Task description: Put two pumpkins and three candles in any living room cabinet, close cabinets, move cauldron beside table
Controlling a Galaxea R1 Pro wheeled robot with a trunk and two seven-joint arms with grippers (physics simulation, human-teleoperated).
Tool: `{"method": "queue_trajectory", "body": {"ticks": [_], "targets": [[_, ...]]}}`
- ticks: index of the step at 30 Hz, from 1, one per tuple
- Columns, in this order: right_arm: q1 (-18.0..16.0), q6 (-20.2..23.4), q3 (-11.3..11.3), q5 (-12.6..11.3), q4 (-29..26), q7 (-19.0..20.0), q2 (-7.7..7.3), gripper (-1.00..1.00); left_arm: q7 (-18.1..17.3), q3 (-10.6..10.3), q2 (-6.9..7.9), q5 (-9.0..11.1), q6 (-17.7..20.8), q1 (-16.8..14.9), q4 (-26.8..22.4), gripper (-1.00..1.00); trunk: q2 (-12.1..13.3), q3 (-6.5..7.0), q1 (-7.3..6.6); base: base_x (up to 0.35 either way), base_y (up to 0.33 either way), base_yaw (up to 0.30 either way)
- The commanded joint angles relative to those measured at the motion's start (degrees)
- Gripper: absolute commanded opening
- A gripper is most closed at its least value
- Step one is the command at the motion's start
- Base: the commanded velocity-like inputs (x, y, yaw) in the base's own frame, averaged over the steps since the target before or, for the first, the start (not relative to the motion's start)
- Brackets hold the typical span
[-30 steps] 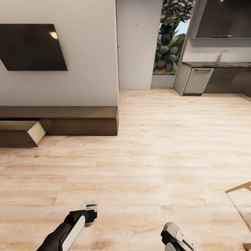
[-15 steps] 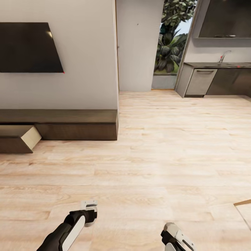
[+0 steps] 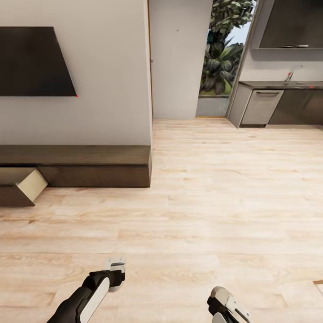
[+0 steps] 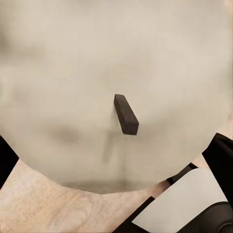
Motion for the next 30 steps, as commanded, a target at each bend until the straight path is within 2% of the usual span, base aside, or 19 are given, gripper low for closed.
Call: {"method": "queue_trajectory", "body": {"ticks": [1,13,19,30], "targets": [[0.0,0.2,0.1,0.0,-0.1,-0.4,-0.03,-1.0,0.6,-0.3,0.08,0.5,0.1,0.0,-0.1,-1.0,0.0,-0.05,0.03,0.333,0.0,0.0],[0.0,0.4,0.4,0.0,-0.2,-0.3,-0.01,-1.0,0.6,-0.3,0.01,0.5,0.1,0.0,-0.1,-1.0,0.0,-0.05,0.03,0.333,0.0,0.042],[0.0,0.8,0.4,0.0,-0.2,-0.3,-0.03,-1.0,0.6,-0.3,0.08,0.5,0.1,0.0,-0.2,-1.0,0.0,-0.05,0.03,0.327,0.0,0.182],[0.0,1.0,0.4,0.0,-0.3,-0.3,-0.07,-1.0,0.6,-0.3,0.09,0.4,0.1,-0.1,-0.3,-1.0,0.0,-0.05,0.03,0.057,0.0,0.284]]}}
